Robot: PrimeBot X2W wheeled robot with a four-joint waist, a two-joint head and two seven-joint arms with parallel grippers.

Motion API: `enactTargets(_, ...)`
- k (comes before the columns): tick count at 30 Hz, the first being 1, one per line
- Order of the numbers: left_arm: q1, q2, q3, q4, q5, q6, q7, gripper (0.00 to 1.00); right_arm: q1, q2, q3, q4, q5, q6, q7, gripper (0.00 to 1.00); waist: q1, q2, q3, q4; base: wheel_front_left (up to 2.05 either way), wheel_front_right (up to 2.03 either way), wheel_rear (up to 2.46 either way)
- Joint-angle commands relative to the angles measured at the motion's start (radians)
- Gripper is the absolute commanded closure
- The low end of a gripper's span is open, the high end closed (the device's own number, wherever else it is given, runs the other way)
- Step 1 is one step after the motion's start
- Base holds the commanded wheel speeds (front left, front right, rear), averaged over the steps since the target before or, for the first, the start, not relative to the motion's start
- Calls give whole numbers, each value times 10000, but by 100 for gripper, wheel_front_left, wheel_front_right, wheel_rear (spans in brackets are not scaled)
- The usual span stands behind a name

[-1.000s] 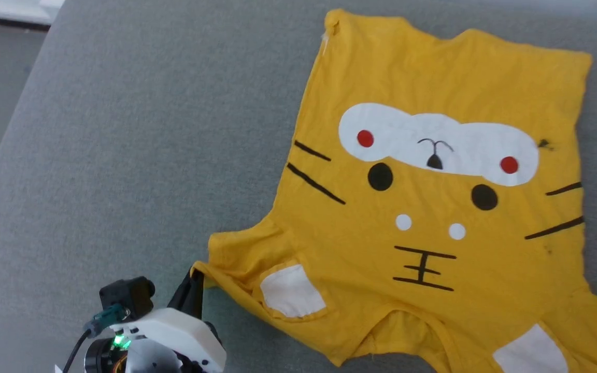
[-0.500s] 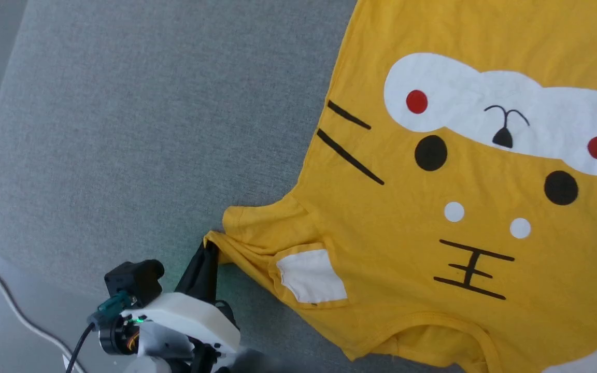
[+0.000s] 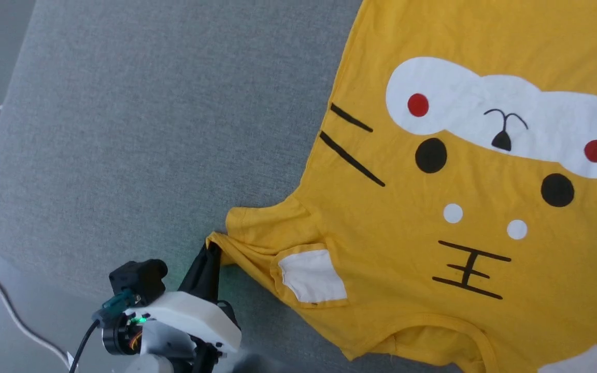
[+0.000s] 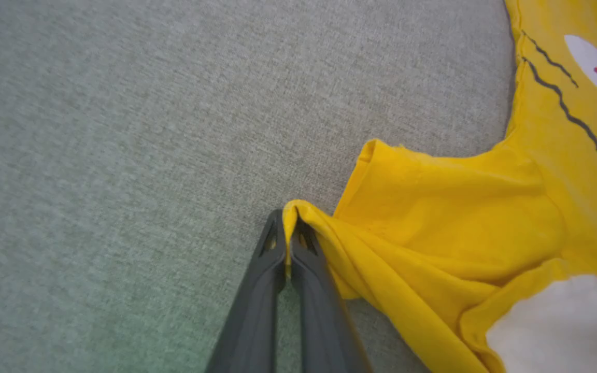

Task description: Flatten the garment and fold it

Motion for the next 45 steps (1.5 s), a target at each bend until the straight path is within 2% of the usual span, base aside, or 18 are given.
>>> enactTargets(1,92,42,-96,400,-107,9,282,100,252,44,-72,-155,-48,-11,-418,100,-1,0,-671,-290,0,0,0)
enactTargets(4,251,157,-69,429,-105,63,358,100,1318,271,-317,-582,124,-11,-2274,100,-1,0,-1345,-441,0,0,0)
enactTargets(7,477,309,-37,385,-104,136,494,100,2536,479,-688,-908,296,-11,-3544,100,-1,0,-2035,-605,0,0,0)
enactTargets(11,848,557,43,224,-122,249,715,100,4161,693,-1213,-1350,492,-11,-4246,100,-1,0,-2845,-883,0,0,0)
enactTargets(15,1245,781,157,-11,-144,396,896,100,5609,1007,-1833,-2003,533,-11,-4204,100,-1,0,-3354,-1203,0,0,0)
enactTargets(18,1439,864,182,-212,-146,501,1011,100,6527,1457,-2323,-2481,830,-11,-3764,100,-1,0,-3543,-1402,0,0,0)
enactTargets(23,1563,897,177,-422,-160,595,1085,100,7682,1915,-2724,-2814,1175,-11,-2099,100,-1,0,-3692,-1730,0,0,0)
enactTargets(32,1559,973,104,-469,-180,621,1220,100,8574,2221,-2827,-2207,1420,-11,1013,100,-1,0,-3793,-1985,0,0,0)
enactTargets(36,1559,971,61,-471,-205,611,1234,100,8767,2258,-2934,-2218,1538,-11,1679,100,-1,0,-3800,-1951,0,0,0)
enactTargets(37,1558,966,54,-467,-217,607,1232,100,8773,2262,-2923,-2306,1590,-11,1622,71,-1,0,-3790,-1941,0,0,0)
enactTargets(38,1552,957,47,-462,-235,599,1229,100,8764,2265,-2888,-2406,1668,-11,1518,0,-1,0,-3781,-1929,0,0,0)
enactTargets(42,1508,925,22,-442,-292,557,1185,100,8539,2175,-2715,-3024,1713,-11,104,0,-1,0,-3742,-1879,0,0,0)
enactTargets(45,1470,924,-1,-400,-304,534,1157,100,8345,1859,-2025,-3380,1869,-11,-1474,0,-1,0,-3731,-1833,0,0,0)
